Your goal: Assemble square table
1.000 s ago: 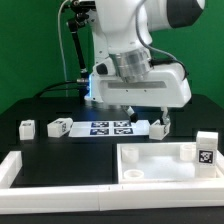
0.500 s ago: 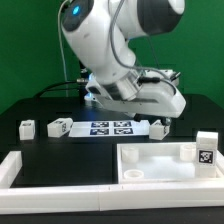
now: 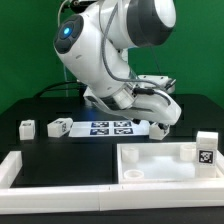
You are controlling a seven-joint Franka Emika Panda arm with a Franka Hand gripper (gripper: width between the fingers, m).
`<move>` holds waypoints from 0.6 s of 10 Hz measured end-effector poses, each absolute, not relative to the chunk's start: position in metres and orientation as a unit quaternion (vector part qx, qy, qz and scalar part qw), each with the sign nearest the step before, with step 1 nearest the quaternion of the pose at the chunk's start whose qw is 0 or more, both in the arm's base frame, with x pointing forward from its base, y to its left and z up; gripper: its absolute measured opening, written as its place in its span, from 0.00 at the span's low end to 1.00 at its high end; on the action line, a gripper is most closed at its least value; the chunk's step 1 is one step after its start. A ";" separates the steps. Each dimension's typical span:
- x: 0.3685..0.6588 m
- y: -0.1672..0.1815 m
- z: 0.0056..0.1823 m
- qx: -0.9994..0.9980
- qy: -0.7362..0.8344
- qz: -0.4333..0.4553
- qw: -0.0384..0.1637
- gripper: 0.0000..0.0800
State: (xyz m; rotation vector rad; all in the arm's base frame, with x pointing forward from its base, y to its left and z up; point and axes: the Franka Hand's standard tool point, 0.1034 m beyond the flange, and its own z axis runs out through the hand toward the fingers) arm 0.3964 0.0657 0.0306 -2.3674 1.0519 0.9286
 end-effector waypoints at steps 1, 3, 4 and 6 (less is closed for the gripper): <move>0.387 0.076 0.026 -0.827 0.394 0.338 0.214 0.81; 0.374 0.089 0.019 -0.820 0.398 0.346 0.222 0.81; 0.376 0.086 0.019 -0.820 0.400 0.344 0.222 0.81; 0.377 0.084 0.018 -0.820 0.402 0.342 0.221 0.81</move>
Offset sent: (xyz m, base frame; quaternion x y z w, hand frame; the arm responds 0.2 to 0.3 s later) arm 0.0000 0.0000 0.0000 0.0000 0.0000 0.0000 1.0000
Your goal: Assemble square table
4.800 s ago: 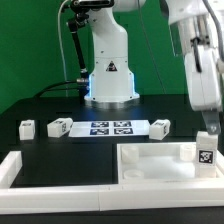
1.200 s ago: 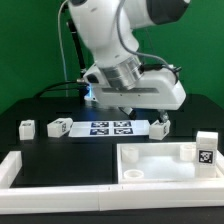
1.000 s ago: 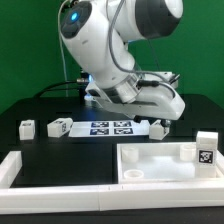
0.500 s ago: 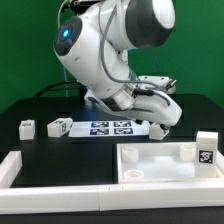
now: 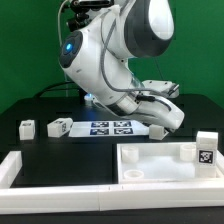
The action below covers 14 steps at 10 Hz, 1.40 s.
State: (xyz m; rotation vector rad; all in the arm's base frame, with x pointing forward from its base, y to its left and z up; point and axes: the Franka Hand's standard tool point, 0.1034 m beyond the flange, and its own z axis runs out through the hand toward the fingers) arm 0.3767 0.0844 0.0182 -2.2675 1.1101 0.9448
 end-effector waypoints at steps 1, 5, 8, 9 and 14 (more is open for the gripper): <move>0.377 0.084 0.018 -0.821 0.401 0.342 0.221 0.81; 0.378 0.081 0.013 -0.853 0.329 0.345 0.211 0.81; 0.378 0.079 0.013 -0.852 0.331 0.345 0.212 0.81; 0.372 0.078 0.010 -0.848 0.331 0.352 0.217 0.81; 0.364 0.081 0.004 -0.839 0.340 0.364 0.221 0.47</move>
Offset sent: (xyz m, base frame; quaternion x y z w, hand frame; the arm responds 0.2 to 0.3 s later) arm 0.0000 0.0000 0.0000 0.0000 0.0000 0.0000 1.0000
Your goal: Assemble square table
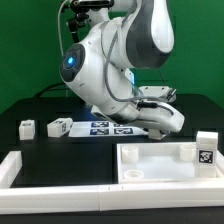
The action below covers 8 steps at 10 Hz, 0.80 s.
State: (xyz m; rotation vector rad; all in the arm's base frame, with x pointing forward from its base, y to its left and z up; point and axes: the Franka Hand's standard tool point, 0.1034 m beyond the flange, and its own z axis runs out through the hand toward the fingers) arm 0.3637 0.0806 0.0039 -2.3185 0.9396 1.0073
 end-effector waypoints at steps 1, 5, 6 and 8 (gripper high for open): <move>0.364 0.080 0.004 -0.838 0.340 0.364 0.221 0.36; 0.364 0.079 0.004 -0.838 0.342 0.364 0.222 0.36; 0.364 0.078 0.004 -0.837 0.342 0.364 0.222 0.36; 0.365 0.076 0.005 -0.838 0.343 0.362 0.222 0.36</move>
Offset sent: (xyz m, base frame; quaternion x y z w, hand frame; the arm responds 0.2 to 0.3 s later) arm 0.0000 0.0000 0.0000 0.0000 0.0000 0.0000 1.0000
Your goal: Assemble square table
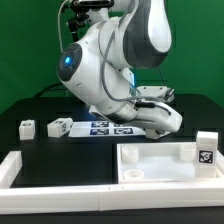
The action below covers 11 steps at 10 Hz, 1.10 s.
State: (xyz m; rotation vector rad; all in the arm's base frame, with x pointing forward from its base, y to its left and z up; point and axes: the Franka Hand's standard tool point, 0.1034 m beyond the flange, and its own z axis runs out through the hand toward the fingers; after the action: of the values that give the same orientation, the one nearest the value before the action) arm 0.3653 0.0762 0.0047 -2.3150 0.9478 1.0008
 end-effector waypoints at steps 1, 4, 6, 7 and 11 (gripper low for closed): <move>0.373 0.060 0.017 -0.859 0.307 0.357 0.201 0.36; 0.419 0.033 0.080 -0.900 0.241 0.312 0.188 0.36; 0.431 0.033 0.084 -0.918 0.243 0.260 0.175 0.36; 0.431 0.032 0.084 -0.926 0.244 0.234 0.167 0.36; 0.499 -0.003 0.125 -0.966 0.203 0.096 0.128 0.36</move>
Offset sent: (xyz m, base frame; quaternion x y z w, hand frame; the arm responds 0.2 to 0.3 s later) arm 0.0615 -0.0341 0.0919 -0.0745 0.0147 -0.1546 0.9851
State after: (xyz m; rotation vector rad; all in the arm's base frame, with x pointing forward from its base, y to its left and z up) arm 0.4993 -0.0031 0.1252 -2.8102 0.5895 0.2804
